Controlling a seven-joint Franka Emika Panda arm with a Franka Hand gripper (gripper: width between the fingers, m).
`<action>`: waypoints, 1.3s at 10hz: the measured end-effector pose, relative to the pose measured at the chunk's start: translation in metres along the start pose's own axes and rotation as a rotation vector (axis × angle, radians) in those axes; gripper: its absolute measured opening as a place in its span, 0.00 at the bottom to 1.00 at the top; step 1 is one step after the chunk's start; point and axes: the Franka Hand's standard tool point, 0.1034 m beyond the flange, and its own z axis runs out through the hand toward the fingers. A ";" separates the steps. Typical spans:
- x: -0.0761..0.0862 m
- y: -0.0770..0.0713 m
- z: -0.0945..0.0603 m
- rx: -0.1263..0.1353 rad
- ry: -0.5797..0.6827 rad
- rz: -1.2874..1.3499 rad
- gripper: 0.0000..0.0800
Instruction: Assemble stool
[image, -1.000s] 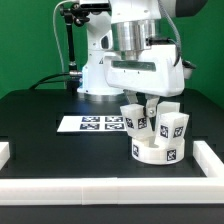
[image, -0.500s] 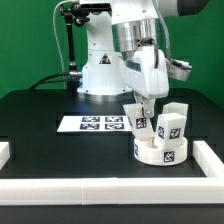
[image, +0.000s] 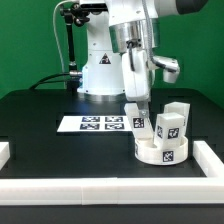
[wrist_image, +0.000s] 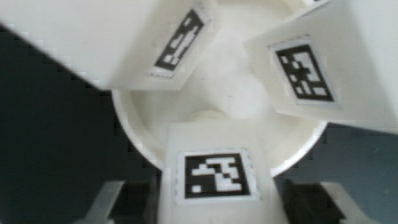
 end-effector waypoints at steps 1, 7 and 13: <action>0.000 0.000 0.000 -0.001 -0.008 0.080 0.43; -0.008 0.000 0.001 0.000 -0.032 0.489 0.43; -0.011 -0.002 -0.003 0.008 -0.046 0.360 0.80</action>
Offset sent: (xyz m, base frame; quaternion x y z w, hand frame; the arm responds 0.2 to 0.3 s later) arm -0.0074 0.0038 -0.0058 -0.0279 0.0113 0.2250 0.9739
